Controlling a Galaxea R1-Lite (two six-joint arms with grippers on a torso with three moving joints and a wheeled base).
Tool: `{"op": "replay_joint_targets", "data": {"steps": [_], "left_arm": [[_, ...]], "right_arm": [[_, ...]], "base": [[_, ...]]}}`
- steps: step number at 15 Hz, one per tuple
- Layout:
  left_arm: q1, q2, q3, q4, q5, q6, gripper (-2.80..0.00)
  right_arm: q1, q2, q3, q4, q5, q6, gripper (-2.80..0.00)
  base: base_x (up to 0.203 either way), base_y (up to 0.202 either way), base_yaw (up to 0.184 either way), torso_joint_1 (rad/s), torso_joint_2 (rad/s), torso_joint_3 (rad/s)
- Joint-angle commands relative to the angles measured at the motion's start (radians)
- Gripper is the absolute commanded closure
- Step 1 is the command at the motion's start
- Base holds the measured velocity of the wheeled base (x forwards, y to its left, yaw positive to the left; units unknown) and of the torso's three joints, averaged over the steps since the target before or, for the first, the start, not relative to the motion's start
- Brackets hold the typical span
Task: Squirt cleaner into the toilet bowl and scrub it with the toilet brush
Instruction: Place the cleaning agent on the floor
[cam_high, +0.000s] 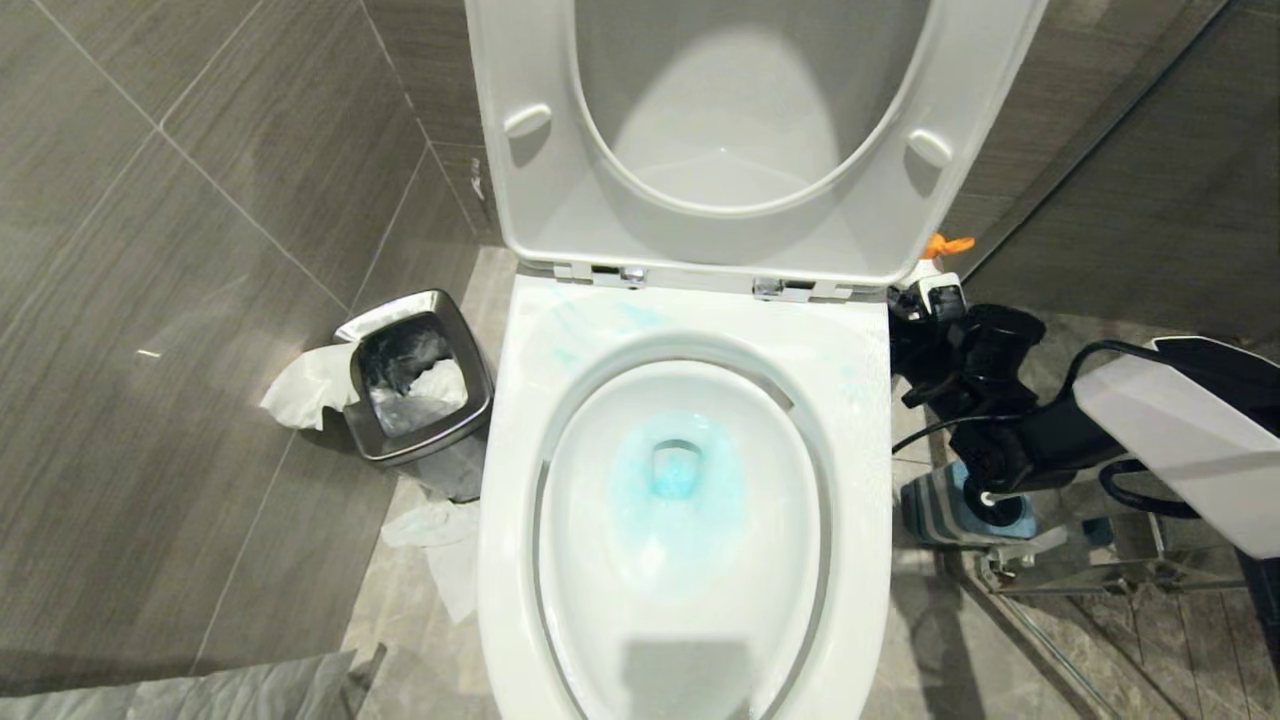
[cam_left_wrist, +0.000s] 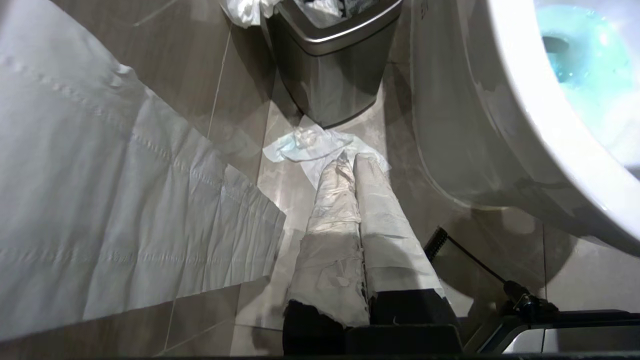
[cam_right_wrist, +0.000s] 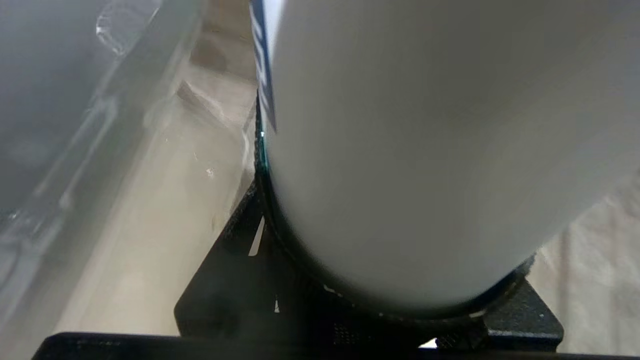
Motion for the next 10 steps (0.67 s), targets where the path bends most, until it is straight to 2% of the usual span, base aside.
{"op": "replay_joint_targets", "data": {"steps": [1,10], "left_arm": [[0.000,0.000,0.000,0.000,0.000,0.000,0.00],[0.000,0.000,0.000,0.000,0.000,0.000,0.00]], "right_arm": [[0.009,0.042,0.001,-0.067,-0.001,-0.014,0.00],[0.010,0.101,-0.038,-0.107,-0.009,-0.016,0.00]], "base": [[0.000,0.000,0.000,0.007,0.00,-0.207],[0.000,0.000,0.000,0.003,0.00,-0.197]]}}
